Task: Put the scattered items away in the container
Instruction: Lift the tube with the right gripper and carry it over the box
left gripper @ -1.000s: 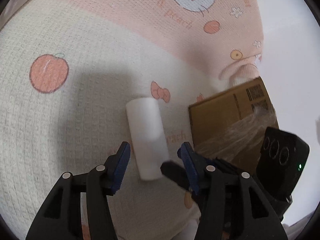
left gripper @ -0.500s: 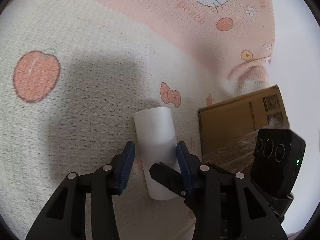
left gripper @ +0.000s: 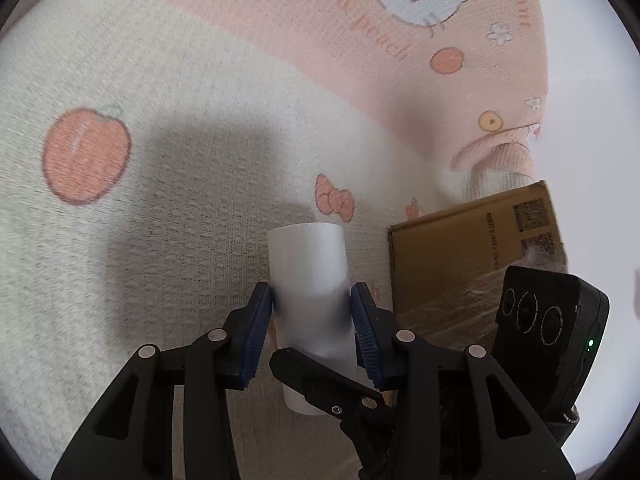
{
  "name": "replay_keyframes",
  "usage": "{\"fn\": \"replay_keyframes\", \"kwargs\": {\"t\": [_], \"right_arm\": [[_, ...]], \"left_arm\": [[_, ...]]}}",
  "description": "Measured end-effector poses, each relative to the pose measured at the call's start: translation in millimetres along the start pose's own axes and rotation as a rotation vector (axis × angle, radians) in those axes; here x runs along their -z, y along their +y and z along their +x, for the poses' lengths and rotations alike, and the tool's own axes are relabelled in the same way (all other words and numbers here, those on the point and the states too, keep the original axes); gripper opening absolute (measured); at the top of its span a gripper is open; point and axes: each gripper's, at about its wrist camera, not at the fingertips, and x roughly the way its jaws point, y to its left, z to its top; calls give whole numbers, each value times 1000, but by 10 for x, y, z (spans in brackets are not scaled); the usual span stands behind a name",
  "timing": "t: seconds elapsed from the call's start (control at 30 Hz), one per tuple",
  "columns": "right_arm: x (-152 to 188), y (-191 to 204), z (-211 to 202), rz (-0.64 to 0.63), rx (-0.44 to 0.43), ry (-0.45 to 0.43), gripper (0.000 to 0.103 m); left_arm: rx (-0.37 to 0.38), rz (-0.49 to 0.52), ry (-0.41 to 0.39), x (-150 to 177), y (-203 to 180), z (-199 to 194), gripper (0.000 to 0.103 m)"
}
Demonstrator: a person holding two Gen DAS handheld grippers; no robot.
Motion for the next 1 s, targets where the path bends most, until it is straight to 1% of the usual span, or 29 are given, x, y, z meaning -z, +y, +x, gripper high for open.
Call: {"fn": "replay_keyframes", "kwargs": {"t": [0.17,0.2,0.23,0.37,0.47,0.57,0.7,0.8,0.9,0.97,1.0], "right_arm": [[-11,155,-183,-64,6,-13,43],[-18,180,-233,-173,-7,31,43],[-25,200,-307,-201,-10,28,43],[-93,251,-562,-210,-23,-8,43],[-154,291,-767,-212,-36,-59,43],[-207,323,-974,-213,-45,-121,43],[-303,378,-1237,-240,3,-198,43],[-375,357,-1461,-250,41,-239,43],[-449,290,-1697,-238,93,-276,43],[-508,212,-1840,-219,134,-278,43],[-545,140,-1918,-197,145,-273,43]], "left_arm": [[18,4,-35,12,-147,-199,45],[24,11,-43,4,-191,-244,45],[29,19,-51,-5,-251,-281,45],[35,77,-83,-77,-495,-449,44],[47,121,-108,-150,-716,-547,44],[62,124,-116,-244,-901,-631,44],[100,169,-118,-367,-1183,-679,44],[155,204,-94,-484,-1408,-676,43],[202,267,-52,-587,-1698,-633,43],[221,319,-27,-614,-1923,-564,42],[220,364,-21,-611,-2073,-518,42]]}}
